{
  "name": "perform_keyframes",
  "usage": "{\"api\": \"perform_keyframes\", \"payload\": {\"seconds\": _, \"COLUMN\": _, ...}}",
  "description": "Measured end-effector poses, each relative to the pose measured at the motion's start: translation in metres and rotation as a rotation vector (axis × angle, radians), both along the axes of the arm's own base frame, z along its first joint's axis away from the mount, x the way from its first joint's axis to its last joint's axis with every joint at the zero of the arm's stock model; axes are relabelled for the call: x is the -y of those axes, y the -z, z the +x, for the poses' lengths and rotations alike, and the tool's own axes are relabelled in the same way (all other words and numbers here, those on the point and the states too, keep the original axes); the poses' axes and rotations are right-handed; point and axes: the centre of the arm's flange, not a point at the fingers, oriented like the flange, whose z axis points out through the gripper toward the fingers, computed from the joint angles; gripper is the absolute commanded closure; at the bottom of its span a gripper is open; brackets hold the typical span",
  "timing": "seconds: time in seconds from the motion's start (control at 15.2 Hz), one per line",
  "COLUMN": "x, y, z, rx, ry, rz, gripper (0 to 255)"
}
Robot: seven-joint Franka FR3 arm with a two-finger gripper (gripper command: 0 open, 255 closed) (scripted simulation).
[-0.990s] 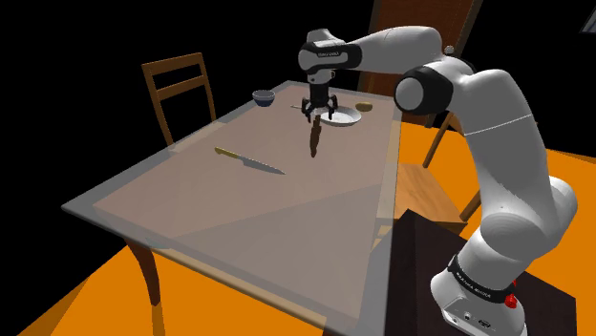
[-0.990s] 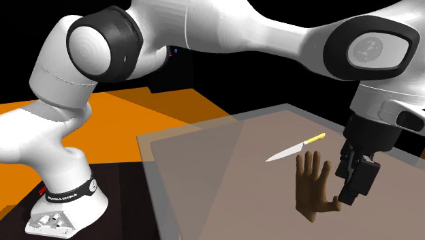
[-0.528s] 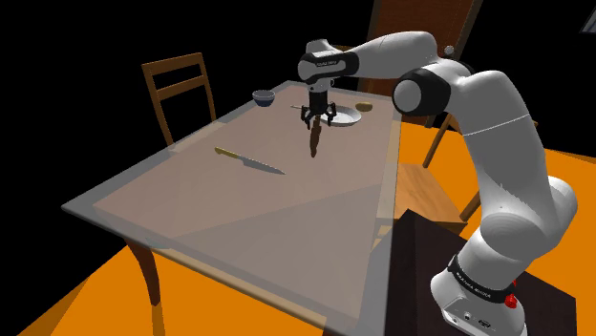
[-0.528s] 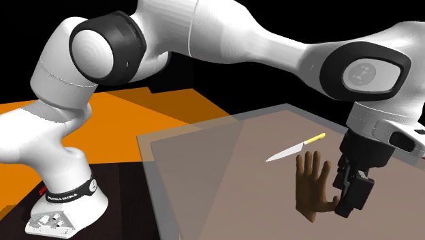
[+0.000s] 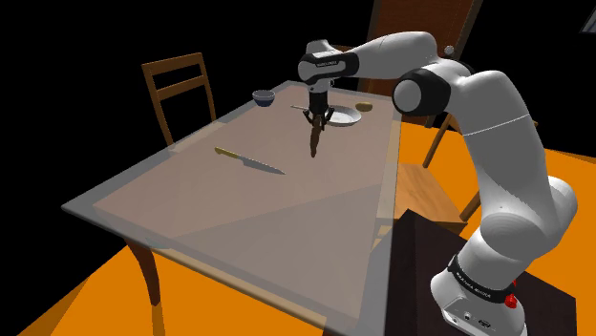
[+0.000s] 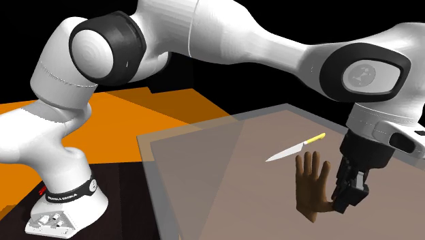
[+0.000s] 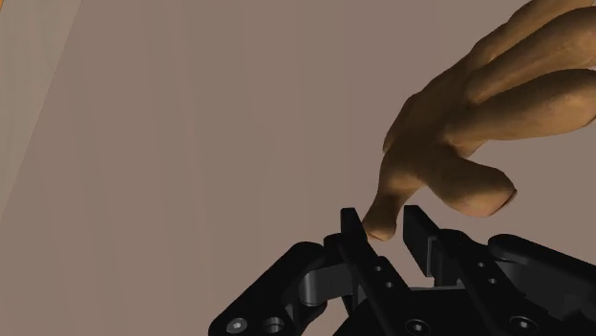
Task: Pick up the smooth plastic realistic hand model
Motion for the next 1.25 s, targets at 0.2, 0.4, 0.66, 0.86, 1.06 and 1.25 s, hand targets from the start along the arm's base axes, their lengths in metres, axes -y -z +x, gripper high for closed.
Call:
{"api": "perform_keyframes", "payload": {"seconds": 0.2, "x": 0.000, "y": 0.000, "z": 0.000, "rx": 0.001, "ry": 0.000, "rz": 0.000, "gripper": 255}}
{"api": "perform_keyframes", "payload": {"seconds": 0.4, "x": -0.001, "y": -0.010, "z": 0.000, "rx": -0.002, "ry": 0.000, "rz": 0.001, "gripper": 255}}
{"api": "perform_keyframes", "payload": {"seconds": 0.66, "x": 0.000, "y": -0.030, "z": 0.000, "rx": -0.002, "ry": -0.001, "rz": 0.001, "gripper": 255}}
{"api": "perform_keyframes", "payload": {"seconds": 0.86, "x": 0.000, "y": -0.046, "z": -0.001, "rx": -0.002, "ry": 0.000, "rz": 0.001, "gripper": 255}}
{"api": "perform_keyframes", "payload": {"seconds": 1.06, "x": 0.000, "y": -0.061, "z": 0.001, "rx": -0.002, "ry": 0.000, "rz": 0.001, "gripper": 255}}
{"api": "perform_keyframes", "payload": {"seconds": 1.25, "x": 0.000, "y": -0.077, "z": -0.001, "rx": -0.002, "ry": 0.000, "rz": 0.001, "gripper": 255}}
